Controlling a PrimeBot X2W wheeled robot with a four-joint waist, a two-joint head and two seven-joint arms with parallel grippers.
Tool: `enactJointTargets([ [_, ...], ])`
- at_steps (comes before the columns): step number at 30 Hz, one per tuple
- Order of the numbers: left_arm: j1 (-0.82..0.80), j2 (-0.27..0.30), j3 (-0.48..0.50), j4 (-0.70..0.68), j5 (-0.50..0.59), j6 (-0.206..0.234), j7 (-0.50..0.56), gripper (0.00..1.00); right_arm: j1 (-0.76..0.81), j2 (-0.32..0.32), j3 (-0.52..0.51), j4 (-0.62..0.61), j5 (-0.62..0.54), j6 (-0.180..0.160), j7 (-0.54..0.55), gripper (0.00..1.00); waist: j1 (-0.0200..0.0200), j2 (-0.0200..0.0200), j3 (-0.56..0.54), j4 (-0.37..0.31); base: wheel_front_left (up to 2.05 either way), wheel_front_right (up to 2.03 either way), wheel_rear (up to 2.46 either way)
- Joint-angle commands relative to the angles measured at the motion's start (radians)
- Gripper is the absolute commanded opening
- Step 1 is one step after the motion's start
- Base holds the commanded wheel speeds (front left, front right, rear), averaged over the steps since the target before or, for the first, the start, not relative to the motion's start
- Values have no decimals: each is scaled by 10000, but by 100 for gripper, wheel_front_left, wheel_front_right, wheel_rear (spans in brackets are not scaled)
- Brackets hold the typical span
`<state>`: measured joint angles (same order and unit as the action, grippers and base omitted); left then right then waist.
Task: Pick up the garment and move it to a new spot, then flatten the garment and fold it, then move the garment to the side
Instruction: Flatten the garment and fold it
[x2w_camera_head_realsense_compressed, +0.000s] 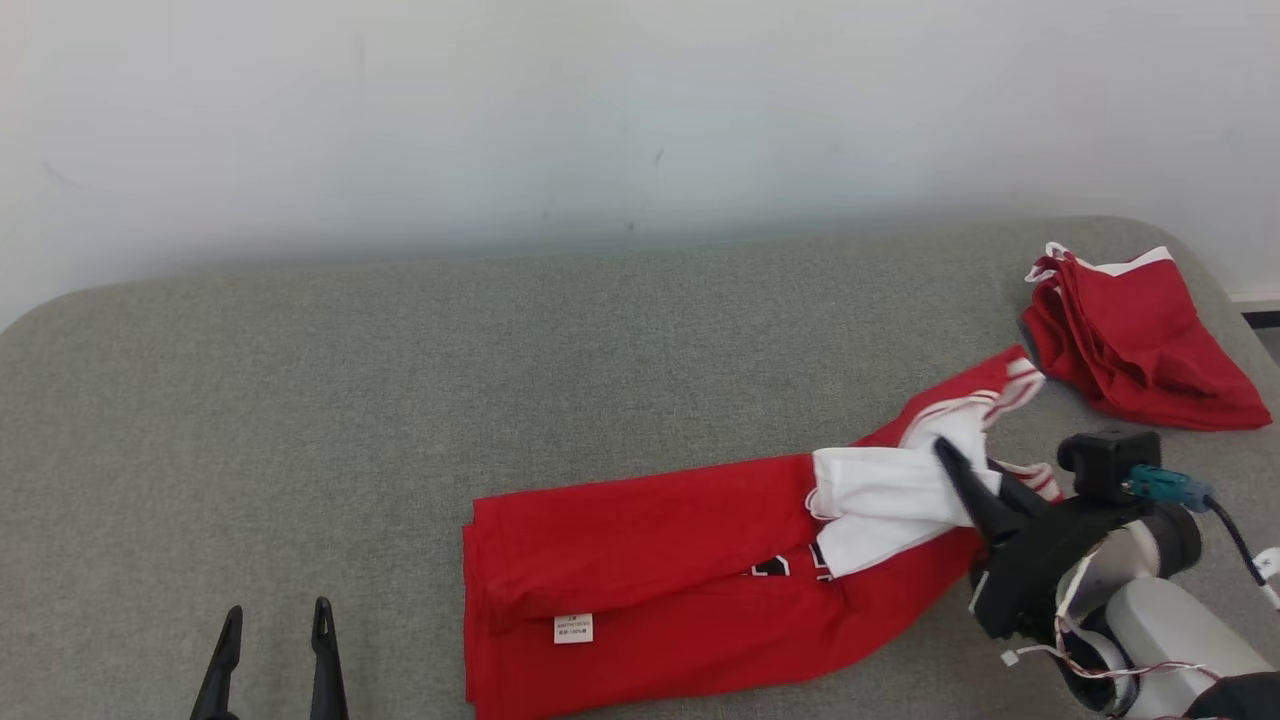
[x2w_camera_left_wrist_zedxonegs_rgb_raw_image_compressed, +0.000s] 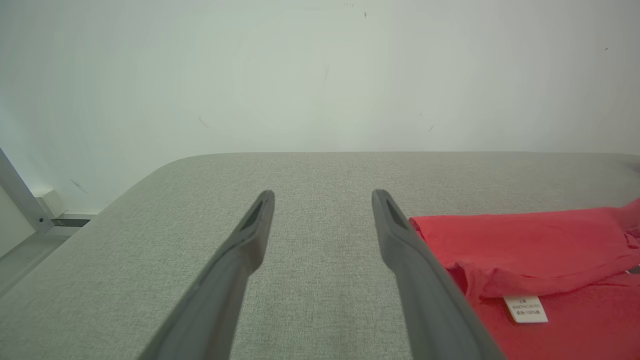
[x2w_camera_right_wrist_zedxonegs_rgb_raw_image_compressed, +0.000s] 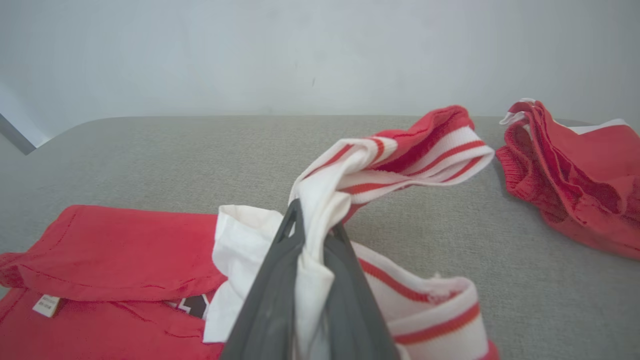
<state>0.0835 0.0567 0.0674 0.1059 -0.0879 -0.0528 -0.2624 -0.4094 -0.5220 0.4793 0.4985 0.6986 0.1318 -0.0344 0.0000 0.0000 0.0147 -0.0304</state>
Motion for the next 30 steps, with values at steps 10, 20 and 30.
enactJointTargets([
  [10, -218, -58, -250, 48, 72, -57, -31, 100, 734, 1437, 343, -3064, -371, -27, 1243, 0, 0, 0, 201, 551, 0, 0, 0],
  [20, -865, -66, -789, 423, -50, -104, -30, 100, 439, 3095, 850, -2055, -971, -27, 1764, 0, 0, 0, 540, 1443, 0, 0, 0],
  [30, -1314, -68, -1246, 731, -274, 2, -31, 100, -177, 4240, 1406, 346, -899, -26, 905, 24, 0, 0, 649, 1847, 0, 0, 0],
])
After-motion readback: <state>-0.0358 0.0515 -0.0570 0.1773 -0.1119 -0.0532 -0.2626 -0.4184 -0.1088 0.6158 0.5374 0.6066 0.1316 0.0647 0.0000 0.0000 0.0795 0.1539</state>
